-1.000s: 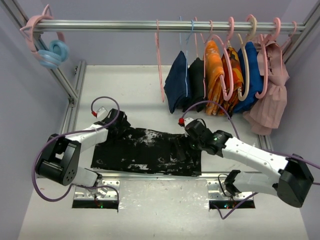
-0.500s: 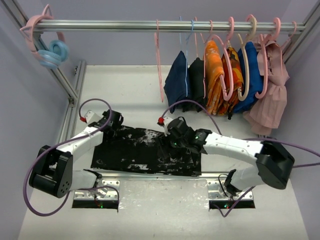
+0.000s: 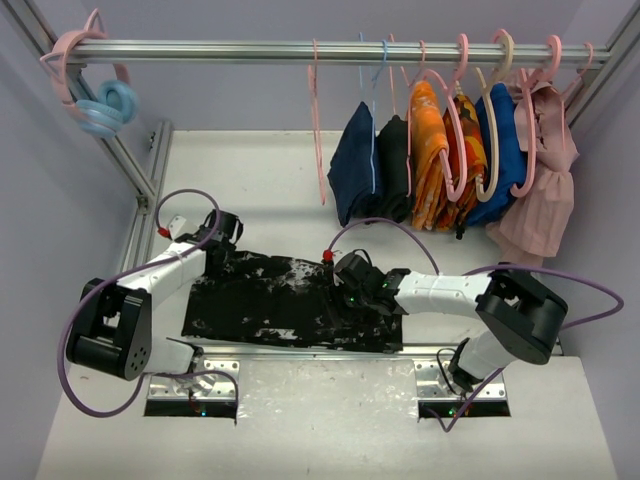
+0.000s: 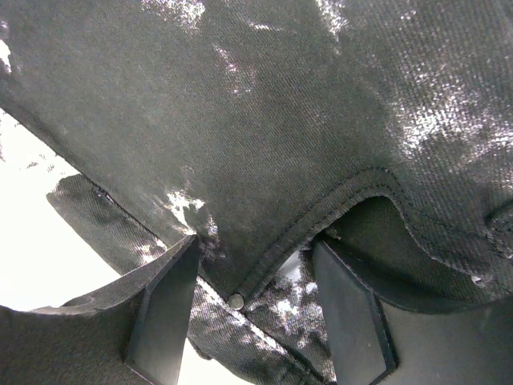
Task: Place the trousers on the hanger
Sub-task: Fold the trousers at the center of the board.
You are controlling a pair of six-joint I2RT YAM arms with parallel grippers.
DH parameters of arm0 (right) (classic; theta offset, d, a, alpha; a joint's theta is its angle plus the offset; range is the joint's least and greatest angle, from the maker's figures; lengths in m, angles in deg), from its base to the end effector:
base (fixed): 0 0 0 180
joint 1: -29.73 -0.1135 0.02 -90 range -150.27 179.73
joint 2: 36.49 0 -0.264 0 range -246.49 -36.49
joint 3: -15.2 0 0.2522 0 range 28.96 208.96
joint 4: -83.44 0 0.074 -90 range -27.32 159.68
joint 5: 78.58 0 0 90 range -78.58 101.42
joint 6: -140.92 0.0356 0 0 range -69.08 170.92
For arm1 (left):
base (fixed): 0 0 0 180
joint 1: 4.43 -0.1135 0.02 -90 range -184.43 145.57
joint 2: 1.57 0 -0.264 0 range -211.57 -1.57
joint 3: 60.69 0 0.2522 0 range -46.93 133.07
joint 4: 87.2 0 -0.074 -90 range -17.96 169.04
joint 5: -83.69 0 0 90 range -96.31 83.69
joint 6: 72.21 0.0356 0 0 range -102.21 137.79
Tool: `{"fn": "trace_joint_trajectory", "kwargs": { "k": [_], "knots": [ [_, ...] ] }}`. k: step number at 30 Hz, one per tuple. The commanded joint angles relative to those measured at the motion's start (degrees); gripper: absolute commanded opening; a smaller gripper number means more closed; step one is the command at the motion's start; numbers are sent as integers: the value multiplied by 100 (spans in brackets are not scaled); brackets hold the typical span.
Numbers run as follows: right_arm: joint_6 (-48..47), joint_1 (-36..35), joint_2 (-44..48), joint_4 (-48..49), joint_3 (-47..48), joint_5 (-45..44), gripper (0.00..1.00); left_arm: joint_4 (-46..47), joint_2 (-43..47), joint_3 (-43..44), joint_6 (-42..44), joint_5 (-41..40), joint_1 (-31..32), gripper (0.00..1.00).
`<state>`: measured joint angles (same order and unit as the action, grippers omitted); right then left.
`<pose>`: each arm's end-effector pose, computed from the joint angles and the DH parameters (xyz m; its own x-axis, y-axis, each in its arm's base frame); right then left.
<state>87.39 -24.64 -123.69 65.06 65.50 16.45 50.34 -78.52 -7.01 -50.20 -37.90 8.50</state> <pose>0.1554 0.2222 0.1358 -0.8836 -0.2164 -0.4152 -0.3899 0.8311 0.3965 0.2332 -0.0344 0.1759 -0.3151 -0.7379 -0.5968 -0.8310 0.5183 -0.2021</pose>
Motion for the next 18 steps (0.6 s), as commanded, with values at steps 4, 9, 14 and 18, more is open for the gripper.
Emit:
{"fn": "trace_joint_trajectory", "kwargs": {
  "k": [4,9,14,18],
  "knots": [
    [36,-13,-322,128,36,-187,61,-203,-14,35,-39,327,-27,52],
    [53,-26,-354,158,64,-174,61,62,-164,-80,-22,377,-36,27],
    [26,-30,-270,100,-7,-250,61,75,-630,77,13,416,-45,4],
    [-40,-30,-192,-128,-87,-394,62,-16,-672,88,-110,279,-84,0]
  ]
}}
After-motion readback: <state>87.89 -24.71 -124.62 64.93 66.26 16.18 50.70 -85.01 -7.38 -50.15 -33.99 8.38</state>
